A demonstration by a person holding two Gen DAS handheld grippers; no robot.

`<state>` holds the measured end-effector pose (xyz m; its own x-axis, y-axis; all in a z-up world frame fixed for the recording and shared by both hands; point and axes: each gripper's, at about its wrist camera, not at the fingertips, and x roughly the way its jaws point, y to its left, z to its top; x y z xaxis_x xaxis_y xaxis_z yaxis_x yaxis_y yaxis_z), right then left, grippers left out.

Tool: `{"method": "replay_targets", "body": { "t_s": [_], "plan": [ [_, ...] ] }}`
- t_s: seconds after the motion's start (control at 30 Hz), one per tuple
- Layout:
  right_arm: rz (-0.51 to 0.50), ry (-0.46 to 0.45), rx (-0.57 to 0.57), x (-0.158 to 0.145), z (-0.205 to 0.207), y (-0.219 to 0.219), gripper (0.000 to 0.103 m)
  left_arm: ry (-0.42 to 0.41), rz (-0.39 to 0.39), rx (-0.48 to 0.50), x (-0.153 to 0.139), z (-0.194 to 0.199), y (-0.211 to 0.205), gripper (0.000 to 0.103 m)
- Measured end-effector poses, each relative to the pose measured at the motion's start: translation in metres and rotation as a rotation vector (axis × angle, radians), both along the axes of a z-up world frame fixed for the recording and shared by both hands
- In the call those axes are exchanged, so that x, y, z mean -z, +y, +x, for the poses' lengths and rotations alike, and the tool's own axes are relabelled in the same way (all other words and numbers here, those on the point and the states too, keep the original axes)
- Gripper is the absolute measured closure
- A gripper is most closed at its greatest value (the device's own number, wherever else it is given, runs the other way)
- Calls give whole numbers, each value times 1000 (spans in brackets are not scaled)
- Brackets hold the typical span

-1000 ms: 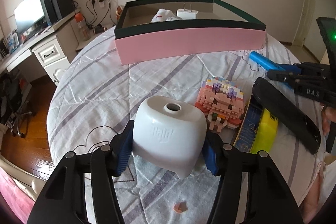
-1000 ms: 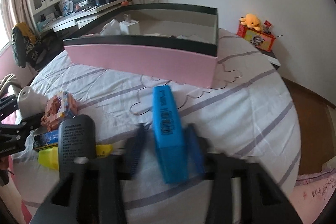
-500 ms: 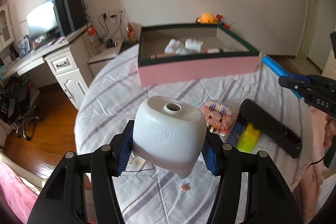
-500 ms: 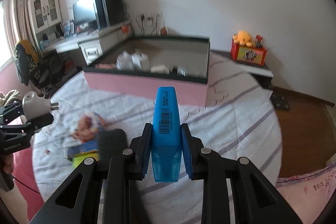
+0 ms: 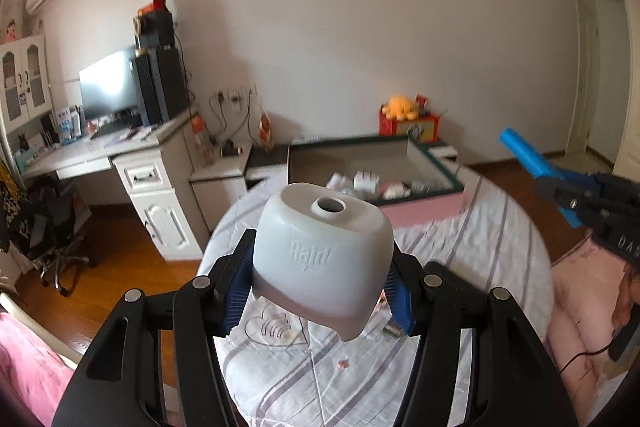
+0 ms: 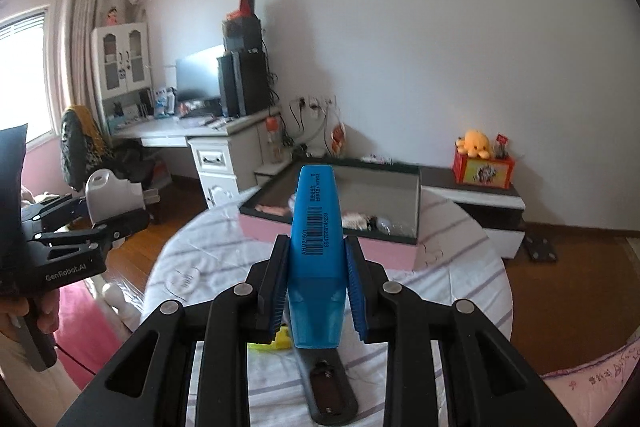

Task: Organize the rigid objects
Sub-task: 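Lift the white cup and blue highlighter toward the pink box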

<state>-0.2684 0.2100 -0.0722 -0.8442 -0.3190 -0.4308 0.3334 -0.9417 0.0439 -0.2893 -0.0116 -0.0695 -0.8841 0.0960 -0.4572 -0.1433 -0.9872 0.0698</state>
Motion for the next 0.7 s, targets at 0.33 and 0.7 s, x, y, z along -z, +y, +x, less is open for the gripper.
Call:
{"method": "replay_targets", "body": {
  "t_s": [0.33,0.7],
  "plan": [
    [4,86,-33,-30,21,-11,76,112,31,-20,-36,16,-5,50],
    [14,126,-41,-42,12,-10,76,182,-16,-28,-62,5,4,50]
  ]
}}
